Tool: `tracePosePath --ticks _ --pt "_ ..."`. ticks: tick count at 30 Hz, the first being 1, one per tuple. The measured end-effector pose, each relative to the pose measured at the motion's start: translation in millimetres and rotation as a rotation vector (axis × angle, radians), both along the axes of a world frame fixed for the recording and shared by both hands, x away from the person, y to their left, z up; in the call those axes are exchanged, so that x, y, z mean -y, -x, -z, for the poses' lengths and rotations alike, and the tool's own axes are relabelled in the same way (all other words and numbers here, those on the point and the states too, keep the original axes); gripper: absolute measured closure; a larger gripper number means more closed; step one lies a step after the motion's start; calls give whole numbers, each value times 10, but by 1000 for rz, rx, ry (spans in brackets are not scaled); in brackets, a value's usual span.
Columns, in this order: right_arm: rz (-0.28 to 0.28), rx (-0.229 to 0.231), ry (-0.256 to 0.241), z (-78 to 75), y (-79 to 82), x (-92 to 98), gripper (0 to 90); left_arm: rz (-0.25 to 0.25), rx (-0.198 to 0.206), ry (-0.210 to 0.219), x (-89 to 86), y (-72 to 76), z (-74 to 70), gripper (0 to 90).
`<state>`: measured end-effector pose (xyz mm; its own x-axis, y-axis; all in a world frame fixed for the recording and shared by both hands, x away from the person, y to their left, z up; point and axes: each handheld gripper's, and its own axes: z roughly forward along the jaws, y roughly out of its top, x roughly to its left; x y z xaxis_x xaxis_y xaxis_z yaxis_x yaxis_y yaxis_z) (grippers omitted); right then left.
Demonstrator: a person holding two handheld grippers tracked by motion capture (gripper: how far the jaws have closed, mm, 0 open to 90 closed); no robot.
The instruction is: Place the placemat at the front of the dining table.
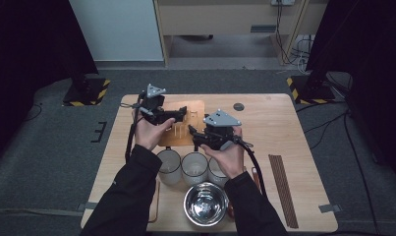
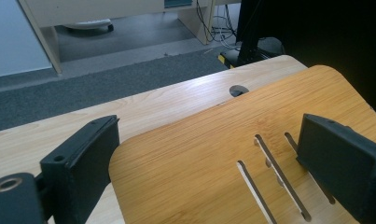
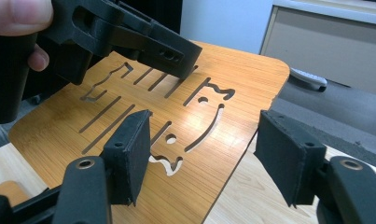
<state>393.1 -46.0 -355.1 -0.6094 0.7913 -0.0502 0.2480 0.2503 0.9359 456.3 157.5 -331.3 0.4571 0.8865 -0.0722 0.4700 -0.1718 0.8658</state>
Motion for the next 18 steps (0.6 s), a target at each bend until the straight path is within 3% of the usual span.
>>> tracePosePath --ticks 9,18 --pt "18 -1 13 83 -175 140 358 12 -11 -24 172 -212 67 62" --pt "39 -12 26 156 -338 250 359 23 -13 -22 306 -405 153 62"
